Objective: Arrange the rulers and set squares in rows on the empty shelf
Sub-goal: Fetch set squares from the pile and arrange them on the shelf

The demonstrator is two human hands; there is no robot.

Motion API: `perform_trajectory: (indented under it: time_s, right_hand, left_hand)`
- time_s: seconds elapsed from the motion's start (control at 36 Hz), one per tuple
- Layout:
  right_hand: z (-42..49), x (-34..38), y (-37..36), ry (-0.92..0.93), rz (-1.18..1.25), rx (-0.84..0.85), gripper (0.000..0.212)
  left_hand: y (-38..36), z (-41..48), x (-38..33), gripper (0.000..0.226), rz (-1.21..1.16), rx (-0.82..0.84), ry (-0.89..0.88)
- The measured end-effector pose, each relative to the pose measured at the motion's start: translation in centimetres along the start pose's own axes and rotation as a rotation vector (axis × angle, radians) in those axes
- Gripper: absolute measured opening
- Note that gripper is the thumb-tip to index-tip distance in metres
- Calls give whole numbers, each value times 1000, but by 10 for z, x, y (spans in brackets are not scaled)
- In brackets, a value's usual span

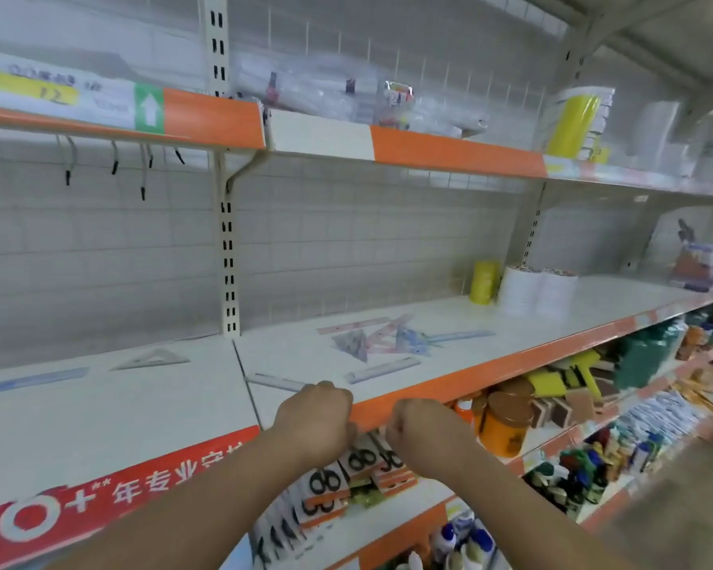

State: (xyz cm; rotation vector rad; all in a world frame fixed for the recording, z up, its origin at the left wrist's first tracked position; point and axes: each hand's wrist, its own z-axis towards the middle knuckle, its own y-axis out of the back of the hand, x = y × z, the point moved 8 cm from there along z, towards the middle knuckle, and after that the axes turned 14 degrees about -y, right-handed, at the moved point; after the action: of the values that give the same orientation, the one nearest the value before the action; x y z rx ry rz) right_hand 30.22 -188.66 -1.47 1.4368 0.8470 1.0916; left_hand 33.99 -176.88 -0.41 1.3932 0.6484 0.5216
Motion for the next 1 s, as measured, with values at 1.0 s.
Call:
perform_trajectory:
  time_s: [1.0]
  right_hand:
    - [244,-65,-5,11,-66,86,26]
  left_hand:
    - [-13,217,53,35,-18,28,159]
